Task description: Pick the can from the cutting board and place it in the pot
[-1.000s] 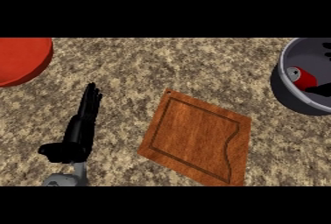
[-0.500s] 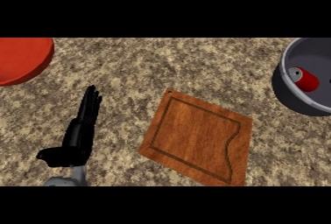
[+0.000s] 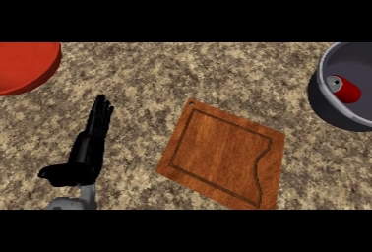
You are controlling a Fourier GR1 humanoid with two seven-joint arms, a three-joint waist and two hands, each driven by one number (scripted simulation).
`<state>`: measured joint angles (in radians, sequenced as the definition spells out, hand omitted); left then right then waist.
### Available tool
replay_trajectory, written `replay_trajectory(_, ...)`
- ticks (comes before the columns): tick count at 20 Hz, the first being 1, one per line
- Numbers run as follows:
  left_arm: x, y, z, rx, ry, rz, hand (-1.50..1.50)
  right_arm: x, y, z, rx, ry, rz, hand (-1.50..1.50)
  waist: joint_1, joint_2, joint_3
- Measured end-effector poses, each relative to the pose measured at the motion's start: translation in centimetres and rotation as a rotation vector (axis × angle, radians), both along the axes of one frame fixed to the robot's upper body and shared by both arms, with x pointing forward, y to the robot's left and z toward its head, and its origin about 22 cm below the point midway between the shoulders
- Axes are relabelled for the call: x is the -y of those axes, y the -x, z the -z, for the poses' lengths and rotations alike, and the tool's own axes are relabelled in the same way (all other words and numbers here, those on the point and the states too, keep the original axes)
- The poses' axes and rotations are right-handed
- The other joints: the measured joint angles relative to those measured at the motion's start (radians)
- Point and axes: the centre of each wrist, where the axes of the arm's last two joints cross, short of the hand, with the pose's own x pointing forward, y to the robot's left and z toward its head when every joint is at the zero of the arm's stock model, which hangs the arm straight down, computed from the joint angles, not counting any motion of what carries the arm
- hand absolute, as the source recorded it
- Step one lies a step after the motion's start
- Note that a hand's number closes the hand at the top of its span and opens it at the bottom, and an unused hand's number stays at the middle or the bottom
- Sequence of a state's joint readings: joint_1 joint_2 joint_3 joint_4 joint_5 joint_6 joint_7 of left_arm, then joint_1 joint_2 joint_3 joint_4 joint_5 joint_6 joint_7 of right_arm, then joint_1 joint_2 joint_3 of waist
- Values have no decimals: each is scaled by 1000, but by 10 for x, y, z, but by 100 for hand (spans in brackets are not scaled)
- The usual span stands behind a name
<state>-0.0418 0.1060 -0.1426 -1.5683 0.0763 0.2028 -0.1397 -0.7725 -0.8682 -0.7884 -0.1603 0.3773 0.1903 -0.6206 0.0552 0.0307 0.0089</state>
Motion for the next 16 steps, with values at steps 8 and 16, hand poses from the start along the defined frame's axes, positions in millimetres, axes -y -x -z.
replay_trajectory(8, 6, 0, 0, 2, 3, 14, 0, 27, 29, -13, 31, 4, 27, -150, 8, 3, 2)
replay_trajectory(16, 5, -1, -1, 6, 4, 11, 0, 44, 50, -18, 92, -48, 115, -150, 7, 6, 4)
